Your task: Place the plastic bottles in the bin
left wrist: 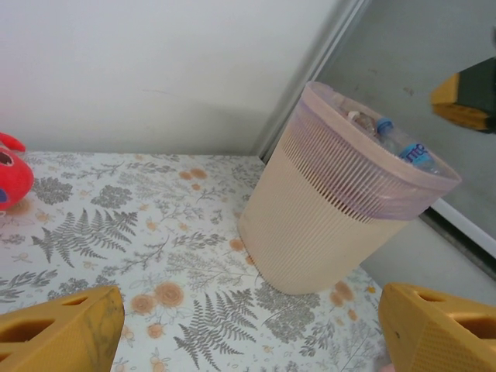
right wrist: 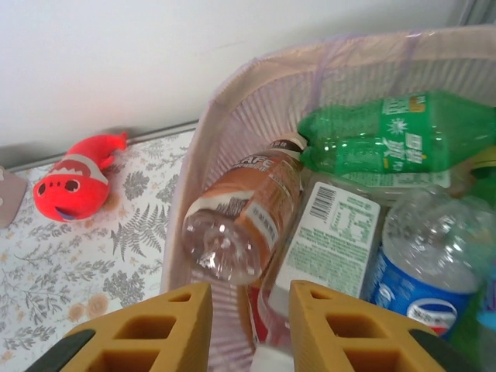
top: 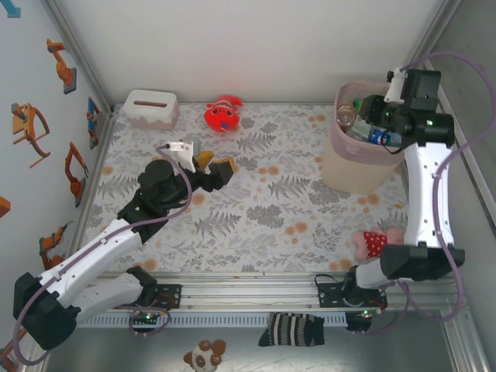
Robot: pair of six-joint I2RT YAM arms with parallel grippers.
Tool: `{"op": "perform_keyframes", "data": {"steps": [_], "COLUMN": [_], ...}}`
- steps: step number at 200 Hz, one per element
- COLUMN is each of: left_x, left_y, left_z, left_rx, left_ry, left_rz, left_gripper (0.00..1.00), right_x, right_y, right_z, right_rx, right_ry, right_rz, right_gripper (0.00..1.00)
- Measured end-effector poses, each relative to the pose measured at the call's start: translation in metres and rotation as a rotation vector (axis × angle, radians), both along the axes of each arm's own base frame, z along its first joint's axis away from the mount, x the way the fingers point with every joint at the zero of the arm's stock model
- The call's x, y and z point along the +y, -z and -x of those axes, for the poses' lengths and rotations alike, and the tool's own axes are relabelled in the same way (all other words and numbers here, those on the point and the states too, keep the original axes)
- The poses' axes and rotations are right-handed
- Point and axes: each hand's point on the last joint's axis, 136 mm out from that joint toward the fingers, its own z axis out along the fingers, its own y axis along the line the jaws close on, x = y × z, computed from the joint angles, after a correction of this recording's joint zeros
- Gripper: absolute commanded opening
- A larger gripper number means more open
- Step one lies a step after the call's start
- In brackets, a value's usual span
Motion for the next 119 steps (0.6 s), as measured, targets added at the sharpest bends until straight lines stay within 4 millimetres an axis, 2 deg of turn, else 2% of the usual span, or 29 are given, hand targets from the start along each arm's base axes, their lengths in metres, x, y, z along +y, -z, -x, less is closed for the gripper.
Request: {"op": "perform_keyframes", "data": {"steps": [18, 25, 31, 54, 68, 74, 82, 119], "left_x": [0.002, 0.004, 0.005, 0.014, 0.02, 0.023, 0.026, 0.052], "left_y": [0.005, 0.007, 0.009, 0.018, 0.026, 0.03, 0.036, 0.061], "left_z": [-0.003, -0.005, -0.006, -0.014, -0.021, -0.023, -0.026, -0.041], "left_rx": [0.004, 0.004, 0.006, 0.011, 0.011, 0.012, 0.017, 0.041], "left_ry": [-0.017, -0.028, -0.039, -0.093, -0.13, -0.144, -0.161, -0.281], "left_rz": [-0.034, -0.051, -0.068, -0.146, -0.202, -0.228, -0.261, -0.401], "left_gripper": [0.85, 0.85, 0.86, 0.9, 0.96, 1.0, 0.97, 0.97], "right_x": [-0.002, -0.003, -0.004, -0.009, -0.014, -0.016, -0.02, -0.03], "right_y": [0.0, 0.004, 0.008, 0.036, 0.057, 0.067, 0.08, 0.142], "right_z": [0.024, 0.034, 0.04, 0.067, 0.081, 0.086, 0.092, 0.11], "right_rx": [-0.012, -0.009, -0.005, 0.034, 0.062, 0.074, 0.089, 0.097], "right_ry": [0.018, 0.029, 0.033, 0.065, 0.092, 0.108, 0.123, 0.166], "right_rz": [0.014, 0.015, 0.024, 0.04, 0.057, 0.063, 0.081, 0.135], "right_gripper": [0.41, 0.48, 0.58, 0.8, 0.99, 1.0, 1.0, 0.99]}}
